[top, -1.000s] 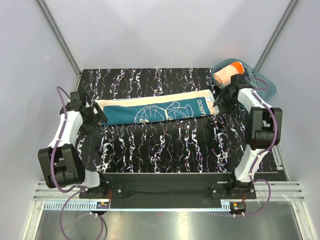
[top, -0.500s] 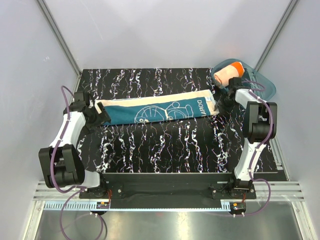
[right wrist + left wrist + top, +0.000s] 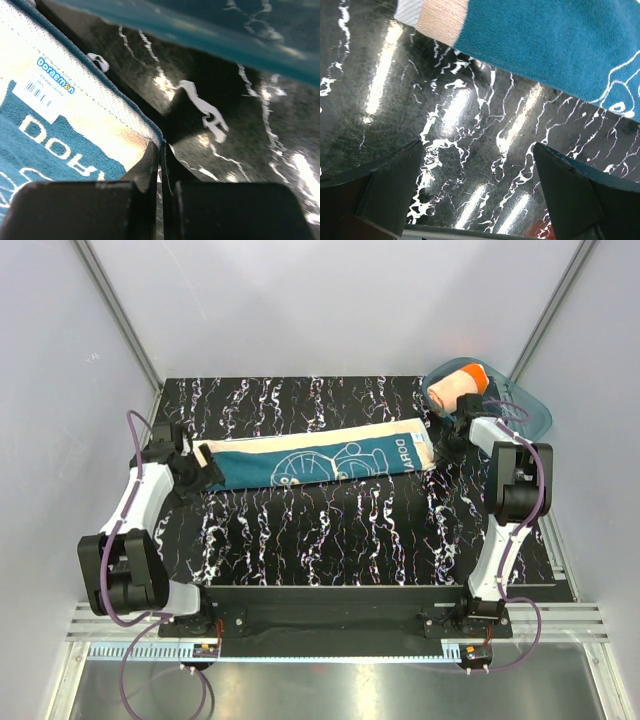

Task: Roll the towels
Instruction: Fold the towel

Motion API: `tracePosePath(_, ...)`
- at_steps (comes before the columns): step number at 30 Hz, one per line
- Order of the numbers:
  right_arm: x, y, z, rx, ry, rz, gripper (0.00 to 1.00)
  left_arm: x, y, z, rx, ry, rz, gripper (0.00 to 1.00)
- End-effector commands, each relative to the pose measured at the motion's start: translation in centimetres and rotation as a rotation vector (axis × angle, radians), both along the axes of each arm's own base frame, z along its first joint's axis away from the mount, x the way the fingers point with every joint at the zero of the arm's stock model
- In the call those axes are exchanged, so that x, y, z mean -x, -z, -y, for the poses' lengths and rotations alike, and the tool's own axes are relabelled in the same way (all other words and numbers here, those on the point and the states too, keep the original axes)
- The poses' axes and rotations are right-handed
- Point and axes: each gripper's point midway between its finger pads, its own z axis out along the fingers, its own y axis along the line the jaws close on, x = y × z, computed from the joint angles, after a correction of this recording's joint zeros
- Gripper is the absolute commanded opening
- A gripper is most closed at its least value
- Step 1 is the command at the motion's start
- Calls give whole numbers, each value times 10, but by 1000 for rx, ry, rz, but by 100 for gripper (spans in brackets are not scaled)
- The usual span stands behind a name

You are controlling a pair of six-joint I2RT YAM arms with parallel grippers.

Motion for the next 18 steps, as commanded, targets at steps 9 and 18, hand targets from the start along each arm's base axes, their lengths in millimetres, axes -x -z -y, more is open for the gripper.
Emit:
tracePosePath(9,5,-93,43,153,51,132,0,32,-38,15,-9,78,155,99)
tracePosePath(18,-32,-154,-68,112,-227,291,0,28,-36,19,0,91,179,99)
